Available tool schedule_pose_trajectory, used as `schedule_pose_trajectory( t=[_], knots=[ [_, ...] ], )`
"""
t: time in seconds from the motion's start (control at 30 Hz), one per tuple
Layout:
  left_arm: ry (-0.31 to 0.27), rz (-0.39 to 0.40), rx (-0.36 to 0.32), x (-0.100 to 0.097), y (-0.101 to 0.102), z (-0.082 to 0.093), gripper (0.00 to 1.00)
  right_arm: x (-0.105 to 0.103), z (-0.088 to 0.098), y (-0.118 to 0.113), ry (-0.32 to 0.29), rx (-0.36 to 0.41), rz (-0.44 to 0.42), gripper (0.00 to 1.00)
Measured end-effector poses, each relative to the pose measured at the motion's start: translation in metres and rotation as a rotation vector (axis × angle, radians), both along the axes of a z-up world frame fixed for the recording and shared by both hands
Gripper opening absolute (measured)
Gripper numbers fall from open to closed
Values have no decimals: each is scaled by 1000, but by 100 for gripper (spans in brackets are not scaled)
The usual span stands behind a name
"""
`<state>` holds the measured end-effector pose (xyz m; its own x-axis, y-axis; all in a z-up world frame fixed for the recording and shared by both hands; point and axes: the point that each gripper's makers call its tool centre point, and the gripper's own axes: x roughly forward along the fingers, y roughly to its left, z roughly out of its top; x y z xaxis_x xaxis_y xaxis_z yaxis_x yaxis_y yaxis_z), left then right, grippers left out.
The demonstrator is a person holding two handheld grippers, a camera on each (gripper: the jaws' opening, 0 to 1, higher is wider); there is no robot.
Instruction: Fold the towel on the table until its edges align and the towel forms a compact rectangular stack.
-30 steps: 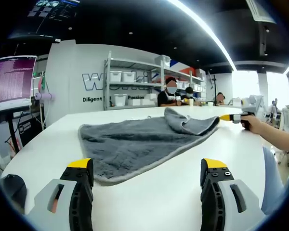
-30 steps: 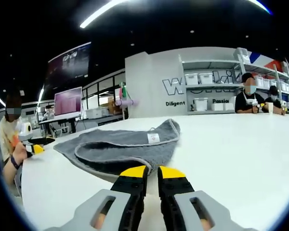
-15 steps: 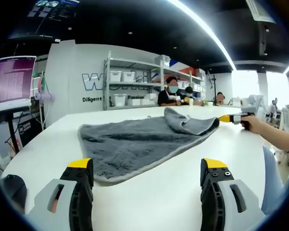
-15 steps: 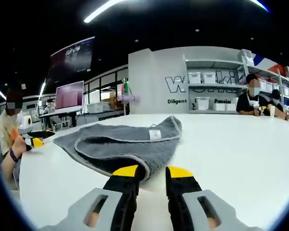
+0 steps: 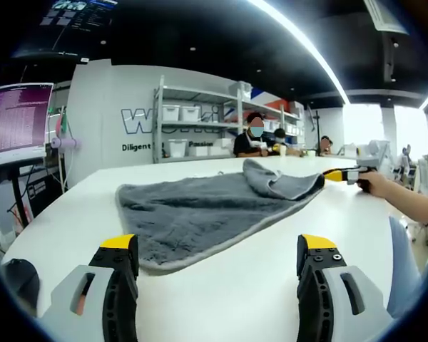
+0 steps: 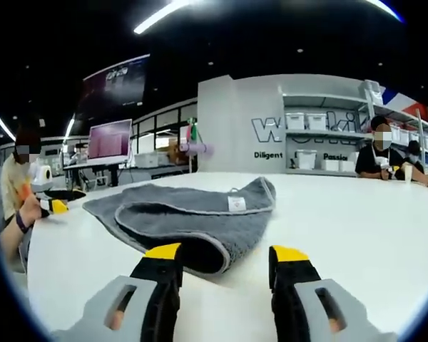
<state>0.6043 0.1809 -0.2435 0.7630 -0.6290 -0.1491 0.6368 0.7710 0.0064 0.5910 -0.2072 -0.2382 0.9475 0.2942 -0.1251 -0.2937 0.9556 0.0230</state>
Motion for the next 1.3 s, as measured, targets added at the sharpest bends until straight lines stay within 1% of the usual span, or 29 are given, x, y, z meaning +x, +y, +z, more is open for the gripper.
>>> schedule_pose_trajectory(
  t=[0.1,0.13,0.27,0.47,0.6,0.73,0.87,1.03,1.3],
  knots=[
    [0,0,0,0,0,0,90,2,-3,3,11,-19,5,70],
    [0,0,0,0,0,0,90,2,-4,4,16,-25,9,71],
    [0,-1,0,0,0,0,90,2,-5,7,20,-38,25,72],
    [0,-1,1,1,0,0,90,0,-1,9,-1,-25,36,74],
    [0,-1,1,1,0,0,90,0,1,12,-12,-24,53,78],
    [1,0,1,1,0,0,90,0,0,15,-9,-36,66,83],
    [2,4,-2,1,1,0,90,1,1,14,-9,-34,64,85],
    [6,5,-7,2,2,0,90,0,5,12,-25,-9,60,88],
    [11,7,7,1,2,-3,89,-3,11,9,-50,37,45,96]
  ],
)
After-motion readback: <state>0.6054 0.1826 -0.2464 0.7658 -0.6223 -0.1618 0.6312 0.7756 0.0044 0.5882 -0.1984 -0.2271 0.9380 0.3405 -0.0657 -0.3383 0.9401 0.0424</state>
